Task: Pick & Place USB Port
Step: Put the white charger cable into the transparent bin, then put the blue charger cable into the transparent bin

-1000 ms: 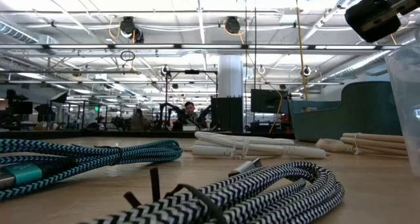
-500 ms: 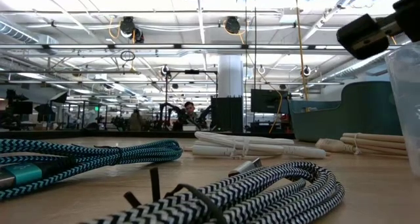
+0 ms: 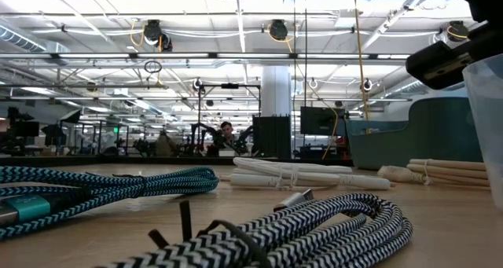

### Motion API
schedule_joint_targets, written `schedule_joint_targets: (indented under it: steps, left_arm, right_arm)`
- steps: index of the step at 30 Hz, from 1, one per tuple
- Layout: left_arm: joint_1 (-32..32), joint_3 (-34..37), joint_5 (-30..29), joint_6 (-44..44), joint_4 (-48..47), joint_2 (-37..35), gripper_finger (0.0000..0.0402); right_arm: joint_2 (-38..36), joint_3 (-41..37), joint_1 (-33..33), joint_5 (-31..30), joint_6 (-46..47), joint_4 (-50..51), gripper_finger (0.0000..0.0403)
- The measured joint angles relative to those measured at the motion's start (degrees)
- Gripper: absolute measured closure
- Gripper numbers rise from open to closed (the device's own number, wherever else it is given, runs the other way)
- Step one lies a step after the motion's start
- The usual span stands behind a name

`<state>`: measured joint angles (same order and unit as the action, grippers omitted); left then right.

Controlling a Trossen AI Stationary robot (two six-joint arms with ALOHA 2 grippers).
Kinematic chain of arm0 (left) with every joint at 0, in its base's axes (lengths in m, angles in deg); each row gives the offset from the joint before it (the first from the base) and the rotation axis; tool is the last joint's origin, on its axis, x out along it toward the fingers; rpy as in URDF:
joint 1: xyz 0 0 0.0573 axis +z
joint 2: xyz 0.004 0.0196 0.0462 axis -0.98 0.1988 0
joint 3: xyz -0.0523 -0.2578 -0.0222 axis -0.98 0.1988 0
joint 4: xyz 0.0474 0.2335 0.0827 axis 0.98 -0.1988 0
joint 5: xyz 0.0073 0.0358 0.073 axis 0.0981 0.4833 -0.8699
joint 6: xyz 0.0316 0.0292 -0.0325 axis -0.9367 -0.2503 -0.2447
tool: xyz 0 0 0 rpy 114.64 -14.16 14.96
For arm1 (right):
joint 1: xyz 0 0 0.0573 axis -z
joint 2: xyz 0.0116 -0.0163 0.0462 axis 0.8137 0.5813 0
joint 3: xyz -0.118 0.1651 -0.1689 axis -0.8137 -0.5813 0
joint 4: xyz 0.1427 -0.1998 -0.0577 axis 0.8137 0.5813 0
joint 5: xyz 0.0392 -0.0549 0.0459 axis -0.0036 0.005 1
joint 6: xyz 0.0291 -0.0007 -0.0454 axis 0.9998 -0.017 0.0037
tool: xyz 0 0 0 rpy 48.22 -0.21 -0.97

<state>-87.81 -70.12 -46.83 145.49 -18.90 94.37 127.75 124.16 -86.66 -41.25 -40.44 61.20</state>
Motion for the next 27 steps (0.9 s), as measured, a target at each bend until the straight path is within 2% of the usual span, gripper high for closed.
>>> schedule_joint_targets:
  steps: [13,20,27]
  left_arm:
    - [0.26,0.00,-0.04,-0.77,-0.79,0.00,0.0199]
    - [0.60,0.00,-4.40,-2.63,-1.49,0.00,0.0199]
    - [1.69,0.00,-9.87,-2.34,-8.94,0.00,0.0199]
  right_arm:
    - [-0.83,0.03,-0.11,1.50,6.45,0.75,0.0253]
    - [-7.11,0.24,0.84,1.27,10.31,-1.20,0.0235]
    - [-17.48,0.28,4.83,-0.11,17.13,-15.41,0.0234]
